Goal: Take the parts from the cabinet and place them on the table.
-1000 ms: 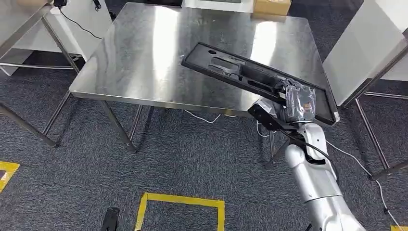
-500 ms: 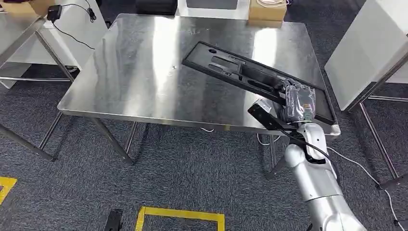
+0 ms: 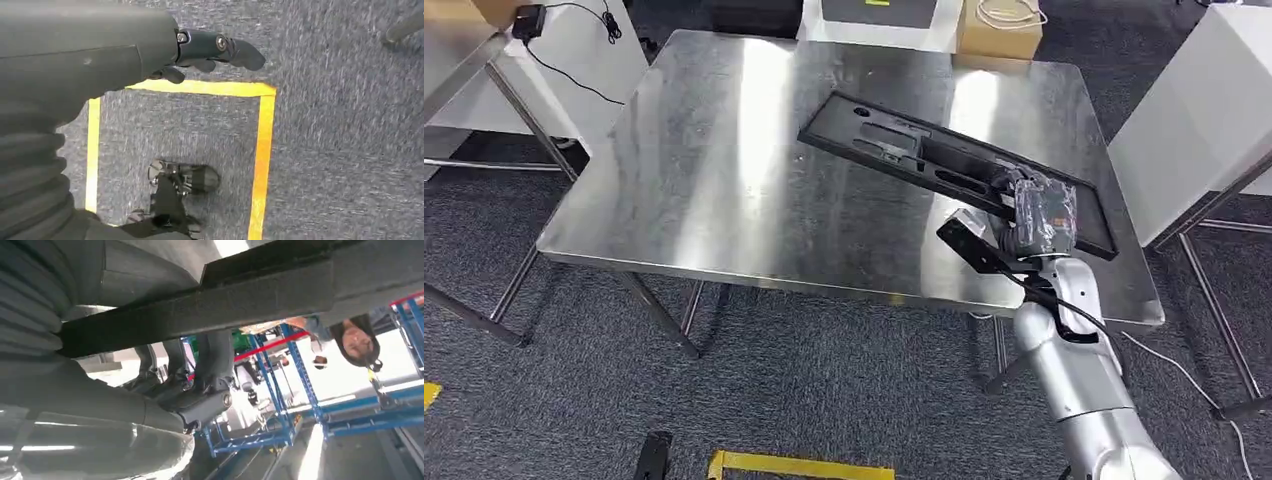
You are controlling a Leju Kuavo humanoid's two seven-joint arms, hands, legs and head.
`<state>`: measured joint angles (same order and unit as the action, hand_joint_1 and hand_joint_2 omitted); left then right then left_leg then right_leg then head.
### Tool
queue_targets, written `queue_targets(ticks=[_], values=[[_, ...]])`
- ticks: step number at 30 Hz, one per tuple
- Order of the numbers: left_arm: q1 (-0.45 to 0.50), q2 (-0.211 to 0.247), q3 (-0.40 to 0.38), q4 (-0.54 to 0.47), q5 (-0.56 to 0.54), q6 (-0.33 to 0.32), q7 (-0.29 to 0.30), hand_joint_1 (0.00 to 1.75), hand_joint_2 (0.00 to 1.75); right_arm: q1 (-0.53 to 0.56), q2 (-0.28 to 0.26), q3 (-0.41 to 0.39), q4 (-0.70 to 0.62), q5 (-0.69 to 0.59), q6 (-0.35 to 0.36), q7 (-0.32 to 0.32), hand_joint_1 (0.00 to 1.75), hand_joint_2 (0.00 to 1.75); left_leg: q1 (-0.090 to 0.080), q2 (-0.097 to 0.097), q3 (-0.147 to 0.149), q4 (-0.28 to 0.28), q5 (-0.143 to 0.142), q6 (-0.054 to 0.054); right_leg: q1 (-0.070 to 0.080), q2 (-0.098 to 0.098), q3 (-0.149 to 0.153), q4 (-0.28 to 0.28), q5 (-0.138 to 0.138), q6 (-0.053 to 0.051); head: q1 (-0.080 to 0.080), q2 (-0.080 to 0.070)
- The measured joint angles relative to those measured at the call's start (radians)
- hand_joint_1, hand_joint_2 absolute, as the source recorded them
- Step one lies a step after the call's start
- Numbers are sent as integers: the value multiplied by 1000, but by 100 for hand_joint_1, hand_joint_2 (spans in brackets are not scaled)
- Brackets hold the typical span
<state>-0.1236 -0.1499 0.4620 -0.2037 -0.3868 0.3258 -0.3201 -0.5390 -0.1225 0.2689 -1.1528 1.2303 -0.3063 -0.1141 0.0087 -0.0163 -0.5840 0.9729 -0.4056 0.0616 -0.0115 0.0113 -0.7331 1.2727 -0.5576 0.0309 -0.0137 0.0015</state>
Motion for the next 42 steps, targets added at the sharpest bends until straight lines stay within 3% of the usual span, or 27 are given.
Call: queue_targets(ticks=[1, 3, 4, 5, 6, 7, 12, 17, 20, 22, 24, 29, 38, 41, 42], values=[[1, -2, 0, 0, 0, -1, 0, 0, 175, 1, -1, 0, 0, 0, 0, 0, 175, 175, 0, -3, 12, 0, -9, -3, 0, 0, 9, -59, 34, 13, 1, 0], [-1, -3, 2, 0, 1, -2, -8, 0, 175, -1, -2, 0, 0, 0, -2, 0, 175, 175, 0, -6, 34, 0, -26, -10, -1, -4, 60, -235, 139, 30, 1, 0], [0, -1, 3, 0, 1, -2, -12, 0, 175, 1, -2, 0, 3, -1, -3, 0, 175, 175, -17, -9, 36, 10, -39, -13, -9, -18, 88, -322, 228, 67, 4, 0], [2, -2, 4, 0, 0, -1, -22, 0, 175, 2, -3, 0, 3, -5, -7, -1, 175, 175, -15, -9, 37, 21, -56, -5, -17, -19, 85, -321, 222, 54, 3, 0], [2, -1, 4, 0, 0, 1, -34, 0, 175, 7, 1, 1, 3, -6, -8, -1, 175, 175, -19, -8, 37, 20, -53, -8, -11, -15, 85, -318, 221, 12, -2, 0], [3, -1, 4, 0, 1, 2, -44, 0, 175, 7, 2, 1, 5, 0, -12, -1, 175, 175, -18, -5, 36, 19, -56, -11, -9, -14, 83, -315, 218, 9, -2, 0], [-3, -5, 5, 0, -4, 52, -131, 0, 175, -36, -2, 1, 46, 27, -9, 3, 175, 175, -13, 10, 40, 13, -63, -18, -4, 1, 82, -315, 214, 3, -3, 0], [-9, -7, 9, 0, -7, 65, -154, 0, 175, -109, -7, 1, 143, 34, -17, -2, 175, 175, -9, 12, 40, 13, -64, -23, 2, 2, 83, -315, 213, -2, -3, 0], [-14, -10, 21, 0, 0, 126, -207, 0, 175, -196, -5, 3, 263, 60, -32, -8, 175, 175, -8, 13, 40, 13, -62, -26, 2, 3, 83, -315, 217, -8, -3, 0], [-23, -13, 30, 0, 12, 178, -245, 0, 175, -280, -4, 3, 379, 53, -37, -48, 175, 175, -9, 12, 40, 13, -60, -29, 2, 2, 83, -315, 217, -8, -3, 0], [-27, -14, 47, 0, 19, 184, -258, 0, 175, -363, 2, 4, 490, 53, -34, -80, 175, 175, -9, 12, 40, 13, -59, -30, 2, 2, 83, -315, 217, -8, -3, 0], [-34, -16, 61, 0, 19, 183, -259, 0, 175, -487, 36, 18, 672, 80, -11, -69, 175, 175, -9, 12, 43, 13, -58, -31, 2, 2, 84, -315, 218, -8, -3, 0], [-34, -16, 77, 0, 23, 165, -268, 0, 175, -537, 71, 30, 768, 77, -14, -108, 175, 175, -9, 12, 42, 13, -58, -31, 3, 2, 84, -315, 218, -8, -3, 0], [-34, -16, 78, 0, 20, 164, -268, 0, 175, -536, 76, 30, 779, 49, -37, -190, 175, 175, -9, 12, 42, 13, -58, -31, 3, 2, 84, -315, 218, -8, -3, 0], [-34, -16, 77, 0, 18, 163, -268, 0, 175, -536, 80, 30, 782, 34, -56, -223, 0, 175, -9, 12, 42, 13, -58, -31, 3, 3, 84, -315, 218, -8, -3, 0]])
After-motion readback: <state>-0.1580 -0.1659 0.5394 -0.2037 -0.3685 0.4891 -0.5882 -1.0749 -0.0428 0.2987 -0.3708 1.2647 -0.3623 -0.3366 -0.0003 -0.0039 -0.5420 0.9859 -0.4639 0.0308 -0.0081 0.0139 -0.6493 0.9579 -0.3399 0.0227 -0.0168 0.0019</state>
